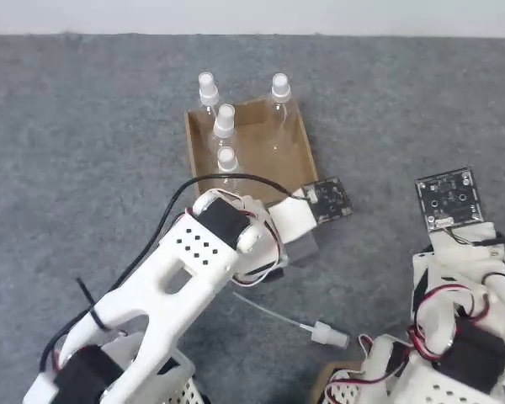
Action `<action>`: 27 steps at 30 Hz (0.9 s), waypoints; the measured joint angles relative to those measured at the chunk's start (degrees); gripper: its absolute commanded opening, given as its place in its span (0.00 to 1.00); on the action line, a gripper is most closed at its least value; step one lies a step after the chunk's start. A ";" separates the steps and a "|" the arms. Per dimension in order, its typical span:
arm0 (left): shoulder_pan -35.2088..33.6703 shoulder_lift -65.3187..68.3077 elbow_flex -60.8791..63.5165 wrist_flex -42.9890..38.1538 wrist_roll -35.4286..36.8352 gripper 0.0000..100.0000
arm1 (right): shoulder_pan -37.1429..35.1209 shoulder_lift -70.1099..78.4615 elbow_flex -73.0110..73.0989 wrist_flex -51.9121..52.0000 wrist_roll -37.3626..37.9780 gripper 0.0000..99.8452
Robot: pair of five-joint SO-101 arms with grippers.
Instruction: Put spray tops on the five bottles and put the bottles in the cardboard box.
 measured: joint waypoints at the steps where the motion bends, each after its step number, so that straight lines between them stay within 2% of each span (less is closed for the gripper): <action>1: 0.18 0.00 0.00 -0.44 1.32 0.22 | 0.09 -0.09 0.97 -0.44 0.09 0.19; 7: 0.26 0.00 -0.09 -0.79 4.31 0.22 | 0.18 0.09 2.81 -1.32 0.09 0.19; 14: 0.26 0.00 -3.43 3.43 4.40 0.22 | 0.18 -0.26 2.81 -1.41 0.09 0.19; 20: 0.18 0.26 -3.69 4.22 5.63 0.32 | 0.18 -0.26 2.81 -1.41 0.09 0.19; 27: 0.18 0.26 -3.87 5.54 9.23 0.32 | 0.18 -0.26 2.81 -1.41 0.09 0.19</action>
